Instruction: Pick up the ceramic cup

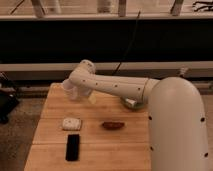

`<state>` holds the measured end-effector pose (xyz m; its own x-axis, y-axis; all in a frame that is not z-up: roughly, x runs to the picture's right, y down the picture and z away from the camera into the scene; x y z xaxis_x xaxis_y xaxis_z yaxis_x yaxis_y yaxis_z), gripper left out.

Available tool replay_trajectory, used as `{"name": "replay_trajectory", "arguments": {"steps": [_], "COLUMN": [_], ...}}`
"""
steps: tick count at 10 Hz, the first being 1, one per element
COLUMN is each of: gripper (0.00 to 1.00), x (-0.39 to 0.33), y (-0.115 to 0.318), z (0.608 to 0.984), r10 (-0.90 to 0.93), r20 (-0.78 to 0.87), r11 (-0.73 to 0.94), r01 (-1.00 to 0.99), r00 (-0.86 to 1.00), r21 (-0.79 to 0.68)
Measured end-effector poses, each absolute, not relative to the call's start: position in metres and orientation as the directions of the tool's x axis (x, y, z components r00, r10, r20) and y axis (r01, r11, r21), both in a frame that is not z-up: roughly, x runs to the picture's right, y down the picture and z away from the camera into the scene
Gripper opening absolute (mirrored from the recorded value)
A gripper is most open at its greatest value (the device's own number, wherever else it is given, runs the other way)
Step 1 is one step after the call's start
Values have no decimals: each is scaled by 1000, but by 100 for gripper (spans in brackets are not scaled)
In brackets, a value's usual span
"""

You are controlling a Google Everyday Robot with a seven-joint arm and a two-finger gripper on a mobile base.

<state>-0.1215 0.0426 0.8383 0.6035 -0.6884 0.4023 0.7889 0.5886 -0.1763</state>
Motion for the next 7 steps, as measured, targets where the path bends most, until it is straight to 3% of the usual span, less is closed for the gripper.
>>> {"name": "replay_trajectory", "arguments": {"steps": [3, 7], "gripper": [80, 80], "x": [-147, -170], "y": [17, -7], "z": [813, 822], "r10": [-731, -766], "r20": [402, 403], "r11": [544, 475], "r01": [827, 864], "r00": [551, 500], "r21": [-145, -168]}}
